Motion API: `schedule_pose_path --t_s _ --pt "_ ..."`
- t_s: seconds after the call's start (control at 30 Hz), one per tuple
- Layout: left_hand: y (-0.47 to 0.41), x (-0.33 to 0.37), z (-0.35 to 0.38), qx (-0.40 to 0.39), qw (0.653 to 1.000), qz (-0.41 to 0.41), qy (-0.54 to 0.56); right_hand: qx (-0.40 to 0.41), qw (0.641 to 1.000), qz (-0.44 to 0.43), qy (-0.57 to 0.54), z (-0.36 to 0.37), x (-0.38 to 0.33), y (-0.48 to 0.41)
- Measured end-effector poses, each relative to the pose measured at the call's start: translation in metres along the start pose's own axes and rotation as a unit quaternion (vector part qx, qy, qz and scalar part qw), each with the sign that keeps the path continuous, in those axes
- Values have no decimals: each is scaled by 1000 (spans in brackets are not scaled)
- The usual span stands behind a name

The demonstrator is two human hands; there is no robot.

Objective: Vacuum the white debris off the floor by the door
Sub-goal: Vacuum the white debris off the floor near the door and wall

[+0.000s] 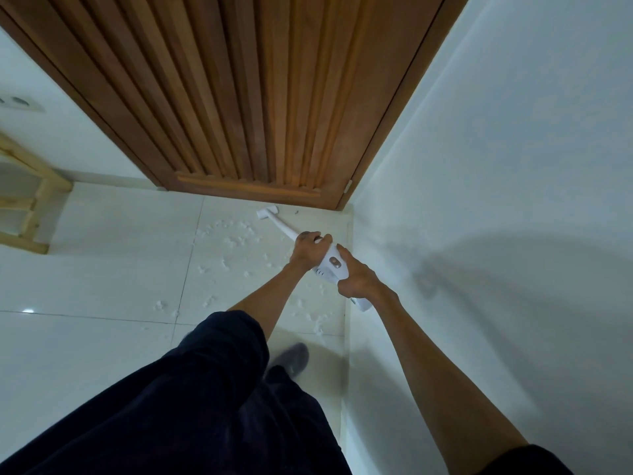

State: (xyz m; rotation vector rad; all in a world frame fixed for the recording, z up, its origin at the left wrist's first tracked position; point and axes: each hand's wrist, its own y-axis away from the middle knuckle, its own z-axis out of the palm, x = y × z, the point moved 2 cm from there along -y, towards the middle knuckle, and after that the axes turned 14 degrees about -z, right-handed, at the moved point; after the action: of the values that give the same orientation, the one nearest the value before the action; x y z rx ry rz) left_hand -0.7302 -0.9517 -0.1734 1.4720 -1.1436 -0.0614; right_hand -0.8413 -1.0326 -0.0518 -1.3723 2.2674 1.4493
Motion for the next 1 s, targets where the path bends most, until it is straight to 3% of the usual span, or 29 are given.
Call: schedule_pose_path --t_s 0.47,1.0 --pt "-25 -37 -65 36 997 -42 47 -22 995 -78 52 28 -48 -38" --pt "-7 -26 -39 -1 999 -32 22 0 997 -44 56 23 -20 -28"
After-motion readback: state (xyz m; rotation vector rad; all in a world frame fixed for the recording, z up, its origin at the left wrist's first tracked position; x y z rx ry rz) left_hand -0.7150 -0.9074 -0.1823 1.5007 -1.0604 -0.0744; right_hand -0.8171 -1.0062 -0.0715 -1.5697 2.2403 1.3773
